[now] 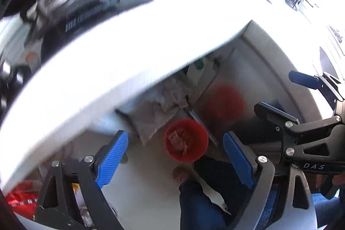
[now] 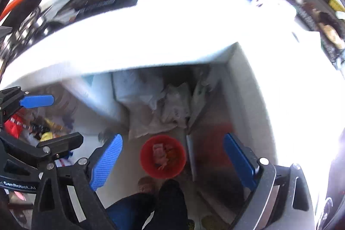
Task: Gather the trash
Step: 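Raise both tools back up over the counter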
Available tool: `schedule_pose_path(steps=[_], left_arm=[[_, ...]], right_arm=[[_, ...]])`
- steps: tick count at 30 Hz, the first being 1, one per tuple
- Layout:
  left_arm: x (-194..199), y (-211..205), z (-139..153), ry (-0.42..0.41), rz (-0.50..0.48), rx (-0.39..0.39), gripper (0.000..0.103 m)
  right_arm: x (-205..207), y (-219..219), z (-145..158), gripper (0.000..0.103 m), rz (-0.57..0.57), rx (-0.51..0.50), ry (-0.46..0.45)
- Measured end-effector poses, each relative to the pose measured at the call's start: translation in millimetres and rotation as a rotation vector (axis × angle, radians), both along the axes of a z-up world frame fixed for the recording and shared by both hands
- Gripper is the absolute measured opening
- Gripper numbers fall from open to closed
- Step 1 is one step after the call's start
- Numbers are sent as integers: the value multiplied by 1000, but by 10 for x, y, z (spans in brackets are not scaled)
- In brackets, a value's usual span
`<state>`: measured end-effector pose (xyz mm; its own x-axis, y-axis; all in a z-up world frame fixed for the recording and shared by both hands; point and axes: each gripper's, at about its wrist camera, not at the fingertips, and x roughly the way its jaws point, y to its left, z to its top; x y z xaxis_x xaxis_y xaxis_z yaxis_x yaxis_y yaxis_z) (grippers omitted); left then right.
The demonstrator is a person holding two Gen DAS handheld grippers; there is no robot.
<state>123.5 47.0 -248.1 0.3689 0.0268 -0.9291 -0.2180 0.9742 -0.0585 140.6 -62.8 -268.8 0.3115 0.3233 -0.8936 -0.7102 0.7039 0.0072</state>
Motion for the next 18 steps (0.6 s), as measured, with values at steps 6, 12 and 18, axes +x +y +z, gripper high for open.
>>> schedule_pose_path(steps=[6, 12, 18], left_arm=[[469, -56, 317, -49, -69, 27, 92], [1097, -72, 594, -82, -77, 30, 92], [1785, -232, 806, -113, -139, 48, 92]], right_arm=[[271, -129, 306, 95, -109, 10, -61], [689, -257, 546, 95, -184, -12, -104], [1198, -413, 740, 95, -253, 8, -100]])
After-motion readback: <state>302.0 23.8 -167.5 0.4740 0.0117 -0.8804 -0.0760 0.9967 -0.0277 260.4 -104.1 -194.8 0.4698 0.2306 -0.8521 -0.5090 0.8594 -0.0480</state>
